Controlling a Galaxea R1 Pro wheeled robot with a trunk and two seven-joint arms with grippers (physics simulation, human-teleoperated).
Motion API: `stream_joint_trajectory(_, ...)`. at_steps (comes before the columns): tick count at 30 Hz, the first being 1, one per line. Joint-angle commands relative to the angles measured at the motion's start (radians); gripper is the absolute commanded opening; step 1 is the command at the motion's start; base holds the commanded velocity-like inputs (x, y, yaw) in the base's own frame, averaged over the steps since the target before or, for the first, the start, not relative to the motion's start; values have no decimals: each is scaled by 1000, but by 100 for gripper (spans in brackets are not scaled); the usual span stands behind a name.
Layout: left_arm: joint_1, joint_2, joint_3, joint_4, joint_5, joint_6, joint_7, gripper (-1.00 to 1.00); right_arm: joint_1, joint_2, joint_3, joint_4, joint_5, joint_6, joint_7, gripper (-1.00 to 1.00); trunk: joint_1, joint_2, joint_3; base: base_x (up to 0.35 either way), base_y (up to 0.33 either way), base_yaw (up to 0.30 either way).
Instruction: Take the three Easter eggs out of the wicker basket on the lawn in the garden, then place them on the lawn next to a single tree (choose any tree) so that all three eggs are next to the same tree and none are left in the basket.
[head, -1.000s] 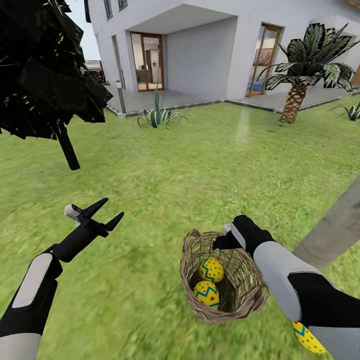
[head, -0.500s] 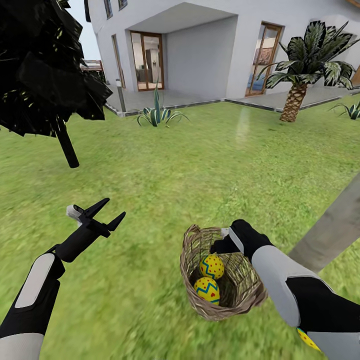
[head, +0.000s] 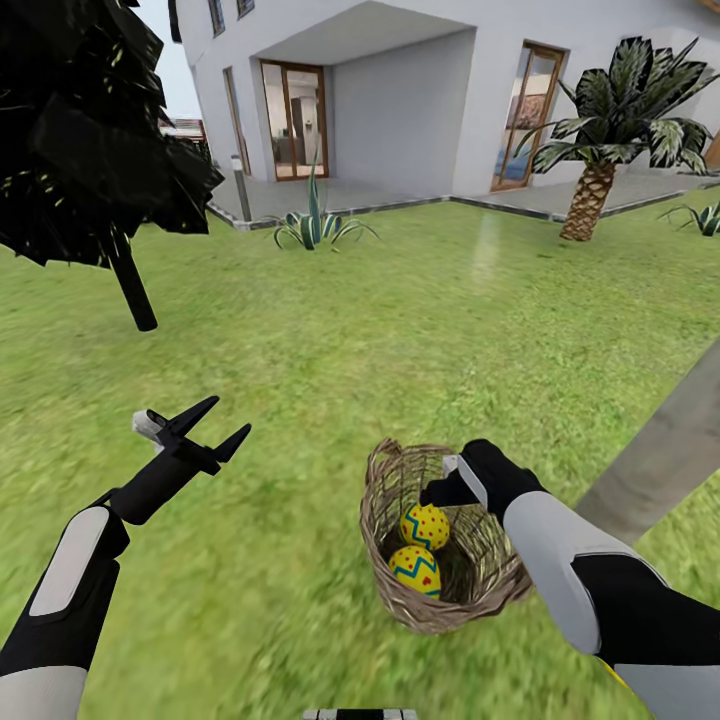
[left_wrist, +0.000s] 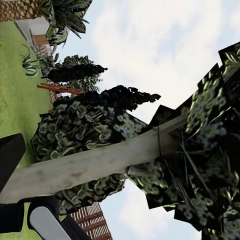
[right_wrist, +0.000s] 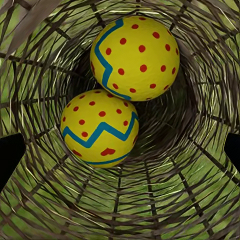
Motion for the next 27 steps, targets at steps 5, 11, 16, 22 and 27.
stream_joint_trajectory(5,-1,-1,1,0,-2,5,-4,100,0,1,3,0,8,-42,8,100,19,-36,-17,0,0,0)
stream_joint_trajectory(11,-1,-2,0,0,-2,4,-4,100,0,0,3,0,8,-53,9,100,32,-57,-38,0,0,0)
stream_joint_trajectory(16,-1,-2,0,1,-2,4,-4,100,0,0,3,0,8,-54,9,100,34,-58,-57,0,0,0)
stream_joint_trajectory(22,-1,-1,1,1,-2,5,-4,100,0,0,3,0,8,-55,9,100,37,-59,-80,0,0,0)
stream_joint_trajectory(27,-1,-1,1,1,-2,6,-4,100,0,1,4,0,8,-55,9,100,39,-61,-99,0,0,0)
